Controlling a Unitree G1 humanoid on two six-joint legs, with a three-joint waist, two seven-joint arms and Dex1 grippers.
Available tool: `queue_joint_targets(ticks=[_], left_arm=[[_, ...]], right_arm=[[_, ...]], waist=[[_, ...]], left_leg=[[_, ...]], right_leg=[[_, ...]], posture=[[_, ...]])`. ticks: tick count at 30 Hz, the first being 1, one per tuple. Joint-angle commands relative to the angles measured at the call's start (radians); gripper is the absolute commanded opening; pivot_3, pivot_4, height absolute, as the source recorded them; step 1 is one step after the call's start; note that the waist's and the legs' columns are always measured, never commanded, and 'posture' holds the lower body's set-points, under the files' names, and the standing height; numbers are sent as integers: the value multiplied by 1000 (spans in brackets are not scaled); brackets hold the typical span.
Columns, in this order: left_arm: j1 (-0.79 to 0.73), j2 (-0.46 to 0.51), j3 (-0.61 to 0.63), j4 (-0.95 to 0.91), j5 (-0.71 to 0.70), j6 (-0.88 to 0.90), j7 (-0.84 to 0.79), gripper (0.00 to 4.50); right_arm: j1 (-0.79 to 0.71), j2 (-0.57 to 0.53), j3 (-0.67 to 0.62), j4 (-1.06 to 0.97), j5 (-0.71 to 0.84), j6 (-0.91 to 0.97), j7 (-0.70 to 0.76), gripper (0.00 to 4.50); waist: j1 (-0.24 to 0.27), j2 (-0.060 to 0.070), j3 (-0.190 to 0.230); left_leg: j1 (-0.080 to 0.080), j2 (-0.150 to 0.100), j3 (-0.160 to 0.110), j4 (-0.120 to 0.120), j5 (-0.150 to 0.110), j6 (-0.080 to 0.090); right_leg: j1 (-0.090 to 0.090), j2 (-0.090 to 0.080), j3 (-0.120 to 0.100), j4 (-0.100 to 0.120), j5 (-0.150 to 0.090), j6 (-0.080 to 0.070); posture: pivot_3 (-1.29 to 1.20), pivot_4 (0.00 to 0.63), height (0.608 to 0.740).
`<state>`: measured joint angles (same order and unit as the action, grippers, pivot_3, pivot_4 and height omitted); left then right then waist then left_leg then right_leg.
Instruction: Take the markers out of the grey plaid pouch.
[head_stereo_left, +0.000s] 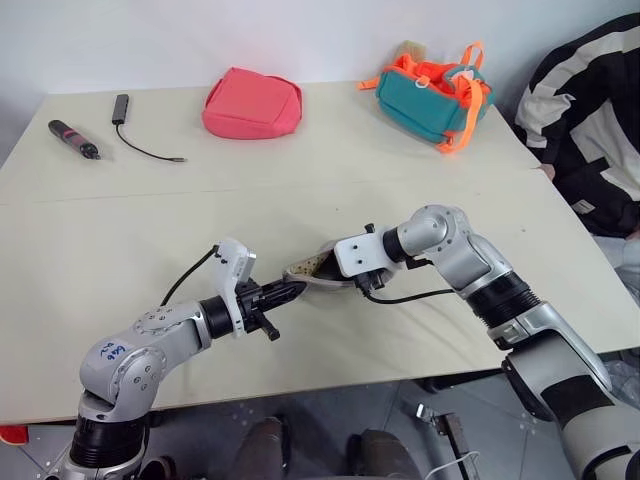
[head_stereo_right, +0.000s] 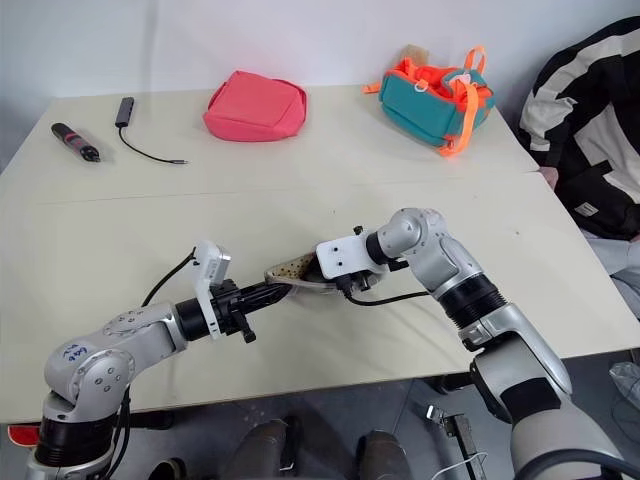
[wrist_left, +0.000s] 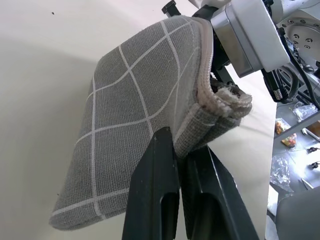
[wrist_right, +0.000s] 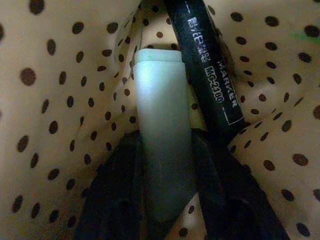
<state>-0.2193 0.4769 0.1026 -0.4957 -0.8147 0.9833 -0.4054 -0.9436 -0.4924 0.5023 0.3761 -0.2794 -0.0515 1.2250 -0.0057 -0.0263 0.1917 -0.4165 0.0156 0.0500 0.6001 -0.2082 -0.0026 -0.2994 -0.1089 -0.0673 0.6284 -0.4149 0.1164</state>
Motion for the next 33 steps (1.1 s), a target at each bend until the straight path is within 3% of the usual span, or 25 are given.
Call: queue_joint_targets(ticks=[1, 9, 21, 26, 33], left_arm=[[6, 8, 9, -16, -2, -19, -14, 0], [18, 38, -7, -9, 45, -58, -35, 0], [11, 52, 11, 15, 84, -101, -44, 0], [-6, 69, 52, 55, 100, -125, -47, 0], [-5, 78, 86, 75, 113, -151, -43, 0]], right_arm=[[2, -23, -70, -63, 72, 54, 36, 1086], [-6, -58, -186, -190, 257, 234, 133, 1085], [28, -104, -258, -318, 457, 418, 205, 1085], [-39, -42, -382, -359, 647, 602, 131, 1085], [-98, -56, -448, -275, 667, 604, 43, 1085]], waist=[[1, 0, 0], [3, 0, 0], [4, 0, 0], [1, 0, 0], [2, 0, 0]], left_leg=[[0, 0, 0, 0, 0, 0], [-1, 0, 0, -1, 0, 0], [-1, 0, 0, -1, 0, 1], [-2, 0, 0, -1, 0, 1], [-2, 0, 0, -2, 0, 1]], right_leg=[[0, 0, 0, 0, 0, 0], [-1, 0, 0, 0, 0, 0], [-1, -1, -1, -1, 0, 0], [-1, -1, 0, 0, 0, 0], [-2, -1, 0, -1, 0, 0]], posture=[[0, 150, 740], [0, 150, 740], [0, 150, 740], [0, 150, 740], [0, 150, 740]])
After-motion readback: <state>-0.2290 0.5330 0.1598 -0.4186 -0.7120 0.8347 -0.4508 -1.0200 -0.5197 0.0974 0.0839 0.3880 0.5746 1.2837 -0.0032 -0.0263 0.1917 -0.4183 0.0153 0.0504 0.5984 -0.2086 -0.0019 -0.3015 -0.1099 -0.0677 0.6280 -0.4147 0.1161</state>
